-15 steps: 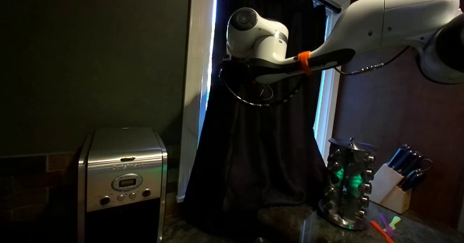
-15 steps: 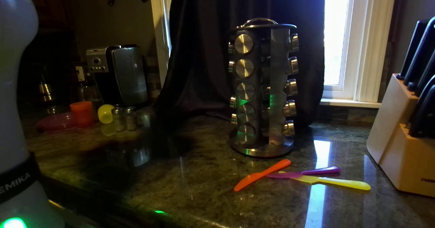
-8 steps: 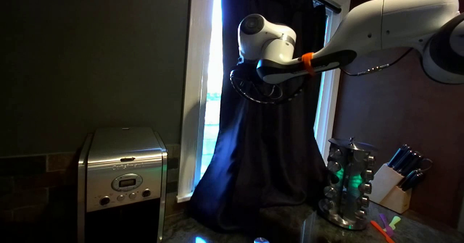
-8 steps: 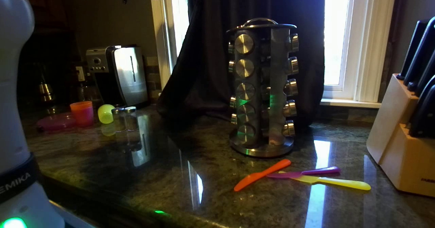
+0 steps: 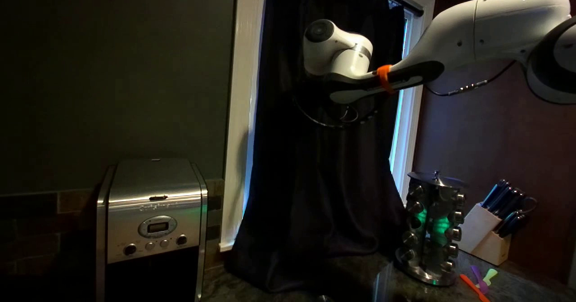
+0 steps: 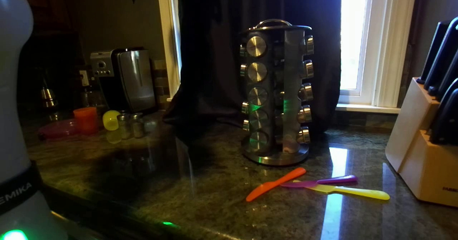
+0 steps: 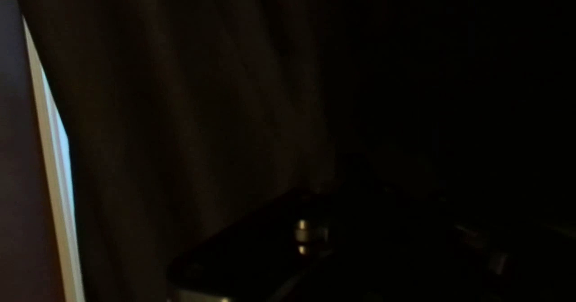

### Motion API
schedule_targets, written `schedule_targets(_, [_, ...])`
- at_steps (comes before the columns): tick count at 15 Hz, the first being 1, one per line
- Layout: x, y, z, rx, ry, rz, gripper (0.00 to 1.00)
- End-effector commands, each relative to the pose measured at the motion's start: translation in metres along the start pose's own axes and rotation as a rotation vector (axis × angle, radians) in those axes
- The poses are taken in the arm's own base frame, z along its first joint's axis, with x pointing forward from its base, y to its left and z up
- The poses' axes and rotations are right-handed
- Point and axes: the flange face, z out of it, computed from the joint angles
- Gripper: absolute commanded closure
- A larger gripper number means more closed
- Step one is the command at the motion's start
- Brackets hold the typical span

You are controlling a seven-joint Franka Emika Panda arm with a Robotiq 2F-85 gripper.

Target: Move the curtain to the right

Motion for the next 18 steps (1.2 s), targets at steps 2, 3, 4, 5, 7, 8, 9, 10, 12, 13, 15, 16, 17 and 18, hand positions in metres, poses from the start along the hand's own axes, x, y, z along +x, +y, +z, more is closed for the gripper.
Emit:
schedule_targets(2, [-0.024, -0.004, -0.052, 0.084, -0.114, -0.164, 1.00])
schedule_targets(3, [-0.028, -0.002, -0.065, 0.080, -0.121, -0.215, 1.00])
schedule_targets(4, [-0.030, 0.000, -0.075, 0.083, -0.133, -0.260, 1.00])
schedule_targets(5, [-0.029, 0.004, -0.085, 0.080, -0.128, -0.300, 1.00])
schedule_targets(7, [-0.026, 0.015, -0.100, 0.043, -0.116, -0.373, 1.00])
schedule_targets(8, [-0.022, 0.023, -0.108, 0.018, -0.116, -0.405, 1.00])
schedule_targets(9, [-0.021, 0.029, -0.114, 0.005, -0.126, -0.435, 1.00])
schedule_targets(10, [-0.019, 0.035, -0.121, -0.001, -0.147, -0.466, 1.00])
schedule_targets(12, [-0.018, 0.041, -0.135, 0.042, -0.222, -0.512, 1.00])
schedule_targets(13, [-0.020, 0.040, -0.143, 0.087, -0.268, -0.529, 1.00])
schedule_targets(15, [-0.028, 0.037, -0.156, 0.163, -0.350, -0.547, 0.97])
schedule_targets(16, [-0.031, 0.035, -0.161, 0.196, -0.388, -0.561, 0.73])
schedule_targets(17, [-0.036, 0.031, -0.164, 0.235, -0.402, -0.561, 0.71])
schedule_targets(18, [-0.038, 0.026, -0.167, 0.270, -0.381, -0.547, 0.70])
